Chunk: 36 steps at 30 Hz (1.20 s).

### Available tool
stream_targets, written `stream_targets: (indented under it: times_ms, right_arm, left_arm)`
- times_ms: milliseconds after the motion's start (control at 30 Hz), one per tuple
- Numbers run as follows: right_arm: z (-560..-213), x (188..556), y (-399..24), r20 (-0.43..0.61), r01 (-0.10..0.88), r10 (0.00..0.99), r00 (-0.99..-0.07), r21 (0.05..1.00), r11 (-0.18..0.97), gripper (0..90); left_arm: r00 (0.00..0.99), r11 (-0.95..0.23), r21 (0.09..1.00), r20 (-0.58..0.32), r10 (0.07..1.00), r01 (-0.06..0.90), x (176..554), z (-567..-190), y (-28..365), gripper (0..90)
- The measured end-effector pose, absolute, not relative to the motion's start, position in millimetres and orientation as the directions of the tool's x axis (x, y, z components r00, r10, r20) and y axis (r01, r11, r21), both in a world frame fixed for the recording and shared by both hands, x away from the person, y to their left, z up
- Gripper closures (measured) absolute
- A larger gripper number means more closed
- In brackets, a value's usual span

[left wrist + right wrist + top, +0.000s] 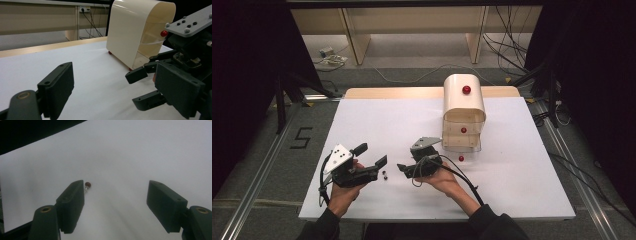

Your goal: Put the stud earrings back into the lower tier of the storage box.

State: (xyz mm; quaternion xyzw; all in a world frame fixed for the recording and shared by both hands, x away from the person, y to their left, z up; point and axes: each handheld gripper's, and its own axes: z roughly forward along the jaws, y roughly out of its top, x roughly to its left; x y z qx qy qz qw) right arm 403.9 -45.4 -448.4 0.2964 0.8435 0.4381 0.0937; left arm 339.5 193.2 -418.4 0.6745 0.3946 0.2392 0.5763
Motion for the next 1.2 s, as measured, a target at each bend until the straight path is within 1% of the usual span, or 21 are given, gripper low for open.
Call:
stream_targets:
  times_ms: [167,400,567,833,1033,1200]
  right_arm:
    - [-453.1,404.1,-37.3,0.097,0.413,0.567,-0.818,0.785,0.462,32.9]
    - [-457.6,404.6,-30.4,0.132,0.434,0.556,-0.820,0.778,0.455,37.5]
    - [-462.1,403.6,-20.2,0.137,0.427,0.535,-0.834,0.773,0.469,41.0]
    - [-470.0,401.4,-1.7,0.135,0.417,0.507,-0.851,0.761,0.497,48.4]
    - [-476.4,401.3,8.6,0.128,0.412,0.496,-0.859,0.747,0.521,55.1]
    - [-481.0,402.2,14.5,0.148,0.429,0.493,-0.857,0.735,0.525,59.9]
  left_arm:
    - [0.572,-0.026,0.967,-0.127,0.810,0.252,339.8,-418.1,192.8,15.8]
    - [0.551,0.002,0.969,-0.142,0.822,0.247,340.0,-417.3,195.3,15.6]
    - [0.544,0.000,0.970,-0.137,0.828,0.244,340.3,-417.4,195.4,15.6]
    - [0.516,0.017,0.967,-0.149,0.843,0.252,341.4,-417.7,197.6,15.6]
    - [0.494,0.013,0.967,-0.141,0.858,0.254,341.6,-417.3,199.4,15.6]
    - [0.483,0.027,0.967,-0.151,0.862,0.254,341.8,-417.2,200.0,15.7]
